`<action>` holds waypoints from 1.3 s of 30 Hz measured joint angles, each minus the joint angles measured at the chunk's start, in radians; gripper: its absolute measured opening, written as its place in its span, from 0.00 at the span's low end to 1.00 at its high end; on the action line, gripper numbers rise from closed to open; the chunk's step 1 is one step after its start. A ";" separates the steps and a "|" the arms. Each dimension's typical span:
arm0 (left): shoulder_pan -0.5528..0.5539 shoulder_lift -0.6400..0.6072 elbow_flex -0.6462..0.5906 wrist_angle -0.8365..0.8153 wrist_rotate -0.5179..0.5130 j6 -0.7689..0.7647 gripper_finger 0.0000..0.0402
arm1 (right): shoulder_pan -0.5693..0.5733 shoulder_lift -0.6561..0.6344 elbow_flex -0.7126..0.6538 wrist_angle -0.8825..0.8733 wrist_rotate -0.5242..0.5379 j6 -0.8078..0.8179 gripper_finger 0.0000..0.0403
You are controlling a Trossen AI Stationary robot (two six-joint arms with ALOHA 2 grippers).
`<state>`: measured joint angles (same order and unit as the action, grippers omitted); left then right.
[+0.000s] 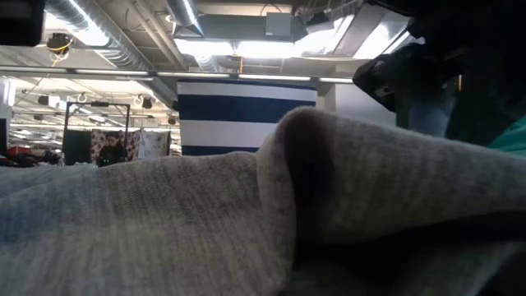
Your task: Fold Laundry from Bin
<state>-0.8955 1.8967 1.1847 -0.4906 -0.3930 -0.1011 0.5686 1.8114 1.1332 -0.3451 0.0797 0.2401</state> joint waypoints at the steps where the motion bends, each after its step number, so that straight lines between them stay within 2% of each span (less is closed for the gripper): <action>1: -0.003 0.011 0.000 0.000 0.000 0.005 0.45 | -0.002 0.000 0.000 0.001 0.009 -0.001 0.37; 6: -0.004 0.060 0.003 -0.003 -0.013 0.032 0.45 | -0.008 0.000 0.000 0.004 0.025 0.000 0.41; 13: -0.003 0.080 0.001 -0.021 -0.179 0.033 0.44 | -0.014 0.000 0.000 0.006 0.042 -0.001 0.42; 16: 0.000 0.081 0.000 -0.026 -0.202 0.042 0.40 | -0.014 0.001 0.000 0.006 0.056 -0.004 0.42; 19: 0.007 0.081 0.004 -0.024 -0.188 0.046 0.29 | -0.014 0.001 0.000 0.006 0.069 -0.009 0.42; 23: 0.023 0.082 0.069 -0.041 -0.168 0.054 0.06 | -0.014 0.001 0.000 0.006 0.081 -0.019 0.42; 24: 0.029 0.082 0.092 -0.061 -0.167 0.055 0.04 | -0.014 0.001 -0.001 0.006 0.092 -0.026 0.42; 30: 0.079 0.082 0.262 -0.240 -0.149 0.088 0.01 | -0.013 0.001 -0.001 0.006 0.143 -0.048 0.42; 39: 0.209 0.081 0.391 -0.334 0.074 0.207 0.01 | -0.012 -0.014 -0.001 -0.013 0.225 -0.072 0.42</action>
<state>-0.6861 1.9777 1.5761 -0.8246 -0.3190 0.1057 0.5568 1.7979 1.1320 -0.3582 0.3048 0.1680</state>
